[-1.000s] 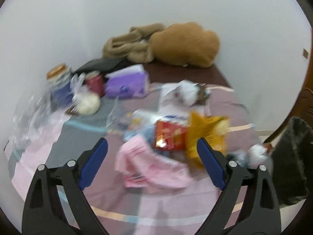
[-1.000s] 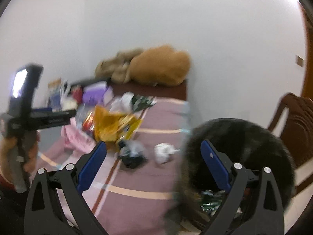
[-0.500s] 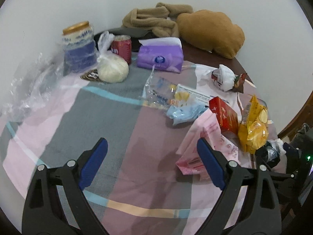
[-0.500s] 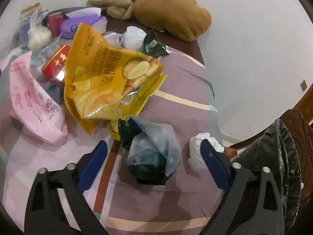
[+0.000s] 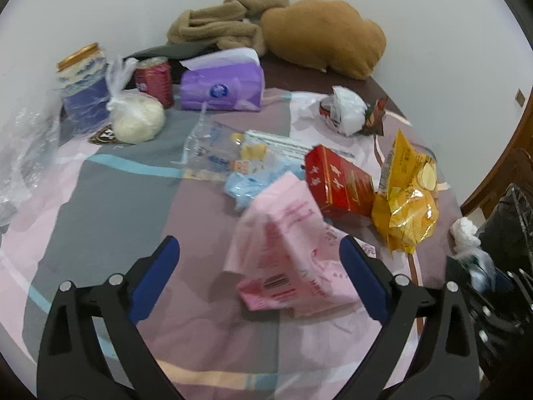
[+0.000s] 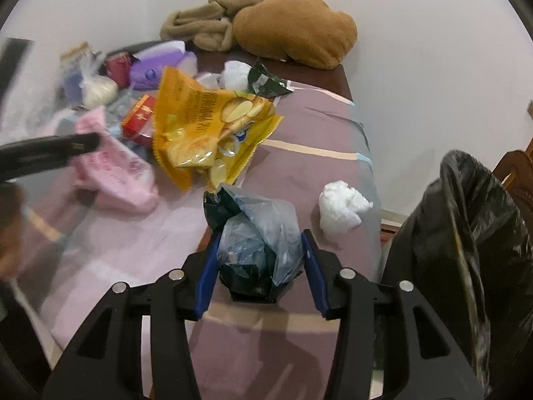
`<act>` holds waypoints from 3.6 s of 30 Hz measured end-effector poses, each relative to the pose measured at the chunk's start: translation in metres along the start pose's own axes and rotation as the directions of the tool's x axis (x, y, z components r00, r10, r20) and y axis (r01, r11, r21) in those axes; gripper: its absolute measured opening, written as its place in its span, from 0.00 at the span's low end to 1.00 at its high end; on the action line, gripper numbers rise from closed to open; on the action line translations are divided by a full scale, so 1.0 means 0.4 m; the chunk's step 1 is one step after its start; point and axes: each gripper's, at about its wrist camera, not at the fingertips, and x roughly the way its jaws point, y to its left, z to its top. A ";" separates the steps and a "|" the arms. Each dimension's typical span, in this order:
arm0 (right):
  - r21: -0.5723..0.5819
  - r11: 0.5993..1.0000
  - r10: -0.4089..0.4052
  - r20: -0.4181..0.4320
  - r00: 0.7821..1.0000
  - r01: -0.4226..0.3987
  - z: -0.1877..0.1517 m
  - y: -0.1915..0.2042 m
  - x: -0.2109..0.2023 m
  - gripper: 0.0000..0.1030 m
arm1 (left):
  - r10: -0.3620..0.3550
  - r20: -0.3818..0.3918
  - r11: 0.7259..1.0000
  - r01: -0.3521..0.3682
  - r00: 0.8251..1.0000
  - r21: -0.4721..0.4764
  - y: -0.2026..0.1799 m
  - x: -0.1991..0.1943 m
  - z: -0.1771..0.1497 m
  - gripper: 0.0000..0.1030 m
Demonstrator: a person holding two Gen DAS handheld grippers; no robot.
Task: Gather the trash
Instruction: 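Grasp the dark plastic bag with the right gripper while the left gripper grasps the pink tissue pack, then lift the dark plastic bag and pink tissue pack toward the bin, then carry both items over the black bin and open both grippers inside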
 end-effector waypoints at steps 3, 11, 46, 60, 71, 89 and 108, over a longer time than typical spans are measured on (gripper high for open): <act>0.001 1.000 0.014 0.013 1.000 -0.014 -0.018 0.003 -0.021 0.46 | 0.042 -0.024 0.998 -0.041 0.999 0.040 -0.034 0.033 -0.005 0.92; 0.002 0.999 0.032 0.006 0.999 -0.032 -0.037 0.014 -0.016 0.46 | 0.008 -0.064 0.998 -0.004 0.998 0.070 -0.047 0.029 -0.029 0.37; 0.004 0.999 0.050 0.097 0.994 -0.051 -0.058 0.018 -0.124 0.46 | -0.019 0.192 0.969 -0.029 0.981 0.246 -0.090 -0.260 -0.102 0.33; 0.024 0.998 0.048 0.139 0.989 -0.052 -0.077 -0.009 -0.167 0.46 | -0.037 0.203 0.960 -0.022 0.979 0.279 -0.141 -0.276 -0.107 0.33; 0.066 0.997 -0.062 0.284 0.957 0.045 -0.071 -0.094 -0.295 0.46 | -0.058 0.262 0.974 -0.003 0.963 0.226 -0.152 -0.315 -0.080 0.34; 0.416 0.894 -0.291 0.250 0.924 0.168 -0.187 -0.486 -0.322 0.81 | -0.262 0.269 0.918 0.153 0.927 0.367 -0.510 -0.351 -0.015 0.34; 0.463 0.868 -0.336 0.283 0.898 0.179 -0.310 -0.542 -0.397 0.82 | -0.328 0.264 0.882 0.194 0.907 0.431 -0.689 -0.328 -0.017 0.88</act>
